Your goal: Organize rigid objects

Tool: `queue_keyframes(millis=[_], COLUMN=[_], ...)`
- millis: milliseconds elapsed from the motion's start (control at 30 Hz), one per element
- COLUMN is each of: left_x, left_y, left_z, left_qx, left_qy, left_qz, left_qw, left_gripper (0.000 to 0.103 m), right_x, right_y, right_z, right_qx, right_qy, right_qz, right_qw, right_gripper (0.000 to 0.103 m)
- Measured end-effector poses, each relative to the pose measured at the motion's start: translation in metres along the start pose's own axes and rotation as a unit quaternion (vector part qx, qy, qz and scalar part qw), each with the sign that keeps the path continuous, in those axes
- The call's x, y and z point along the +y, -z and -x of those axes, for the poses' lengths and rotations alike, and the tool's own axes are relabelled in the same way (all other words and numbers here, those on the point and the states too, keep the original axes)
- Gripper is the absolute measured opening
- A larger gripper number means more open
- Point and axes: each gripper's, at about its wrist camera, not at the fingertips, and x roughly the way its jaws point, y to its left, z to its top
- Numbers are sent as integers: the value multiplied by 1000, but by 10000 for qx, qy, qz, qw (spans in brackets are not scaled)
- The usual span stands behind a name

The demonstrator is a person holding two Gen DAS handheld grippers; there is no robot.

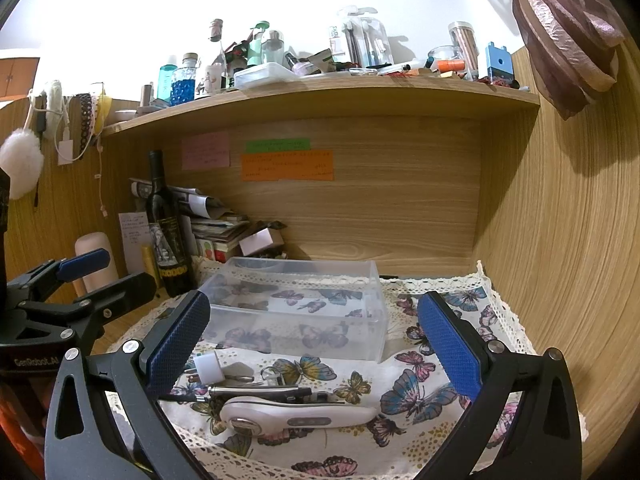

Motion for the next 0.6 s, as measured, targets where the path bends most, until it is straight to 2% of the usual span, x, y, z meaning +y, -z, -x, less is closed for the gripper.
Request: queue_keyframes(millis=[600], left_x=[-2], left_y=[0], left_z=[0], left_qx=[7], left_qy=[12], left_qz=[-14], left_qw=[10000], left_gripper=[103], right_x=[0], right_y=[1], right_z=[-3], right_qx=[55], right_qy=[-21], right_qz=[-2], right_qw=[10000], right_gripper=[103])
